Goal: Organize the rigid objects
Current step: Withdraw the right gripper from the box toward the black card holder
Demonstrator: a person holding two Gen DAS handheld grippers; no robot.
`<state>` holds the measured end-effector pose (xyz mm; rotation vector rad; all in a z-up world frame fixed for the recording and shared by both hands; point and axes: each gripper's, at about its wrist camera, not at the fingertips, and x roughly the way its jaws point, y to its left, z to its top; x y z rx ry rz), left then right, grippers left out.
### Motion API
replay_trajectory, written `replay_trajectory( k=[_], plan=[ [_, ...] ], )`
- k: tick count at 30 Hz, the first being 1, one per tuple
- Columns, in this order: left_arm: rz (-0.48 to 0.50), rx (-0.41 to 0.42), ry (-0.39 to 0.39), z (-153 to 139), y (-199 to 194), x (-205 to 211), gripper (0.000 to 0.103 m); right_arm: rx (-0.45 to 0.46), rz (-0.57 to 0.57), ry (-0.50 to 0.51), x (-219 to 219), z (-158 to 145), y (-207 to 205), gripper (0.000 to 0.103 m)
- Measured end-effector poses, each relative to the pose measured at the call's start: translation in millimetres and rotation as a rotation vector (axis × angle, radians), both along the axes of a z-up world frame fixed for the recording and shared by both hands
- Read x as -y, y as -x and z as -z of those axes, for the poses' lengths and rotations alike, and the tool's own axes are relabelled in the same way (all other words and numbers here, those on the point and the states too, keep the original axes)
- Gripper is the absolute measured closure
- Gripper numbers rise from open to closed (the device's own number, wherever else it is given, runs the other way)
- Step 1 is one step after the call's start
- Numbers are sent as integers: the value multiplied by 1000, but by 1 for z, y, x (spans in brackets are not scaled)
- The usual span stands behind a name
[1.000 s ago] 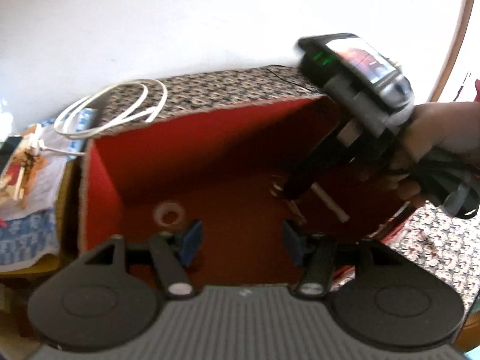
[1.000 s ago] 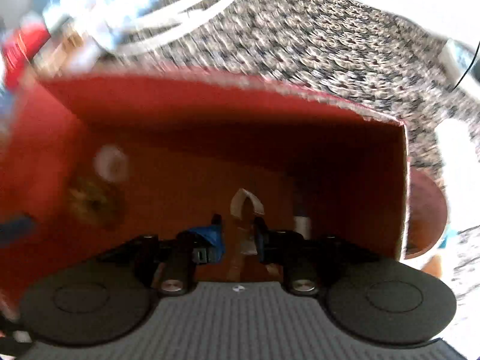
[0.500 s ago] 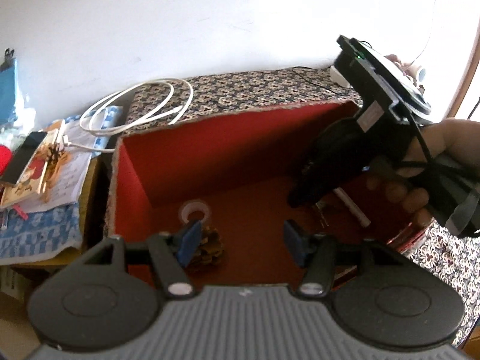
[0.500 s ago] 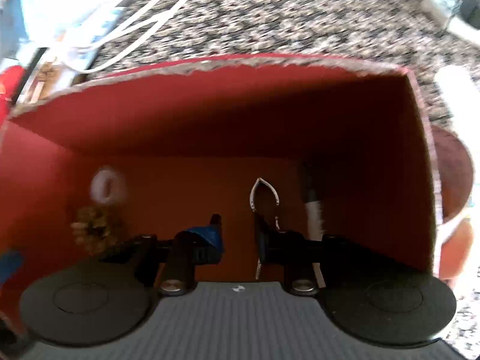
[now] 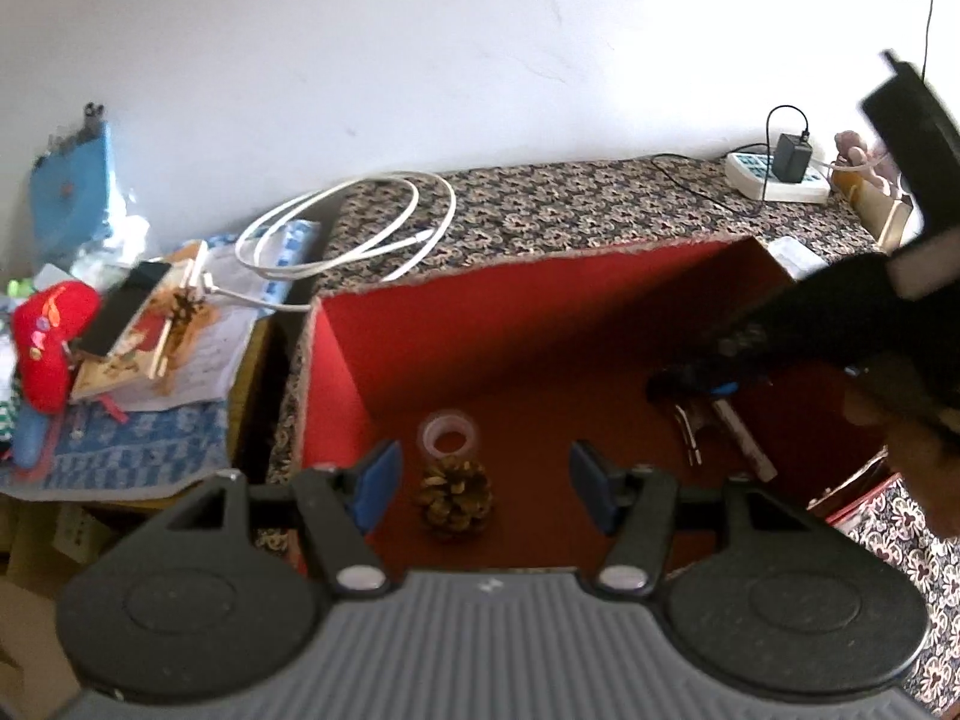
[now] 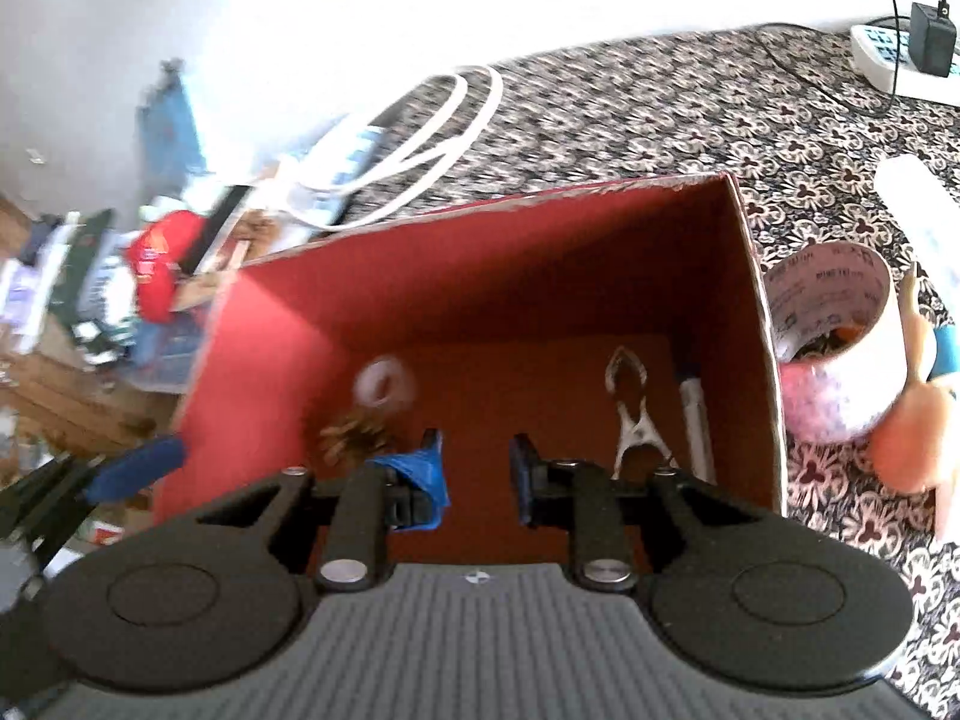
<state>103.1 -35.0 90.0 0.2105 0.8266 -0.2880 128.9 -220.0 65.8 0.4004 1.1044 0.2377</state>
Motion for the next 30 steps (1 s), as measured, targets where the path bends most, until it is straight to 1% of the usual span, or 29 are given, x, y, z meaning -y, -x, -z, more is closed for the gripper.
replay_trajectory(
  k=[7,12,16,18,21,24,28,30],
  plan=[
    [-53,2,-14,-10,22,14,39,71,-27,-137,12,-20,39,97],
    [-86,32,-32,-19,45,26,37,97,-38,-233,17,-27,67,96],
    [-98,40,-34,-24,63,33,36,114,-64,-243,17,-28,86,96],
    [-115,43,-39,-26,71,37,36,124,-80,-247,18,-28,94,96],
    [-138,52,-59,-26,82,42,36,146,-104,-279,19,-27,108,96],
    [-164,40,-69,-24,91,45,36,157,-107,-292,20,-23,118,95],
    [-191,13,-50,-20,101,45,36,107,-98,-350,24,-8,125,93],
    [-203,1,-44,-17,104,44,36,104,-100,-364,24,-2,130,93]
  ],
)
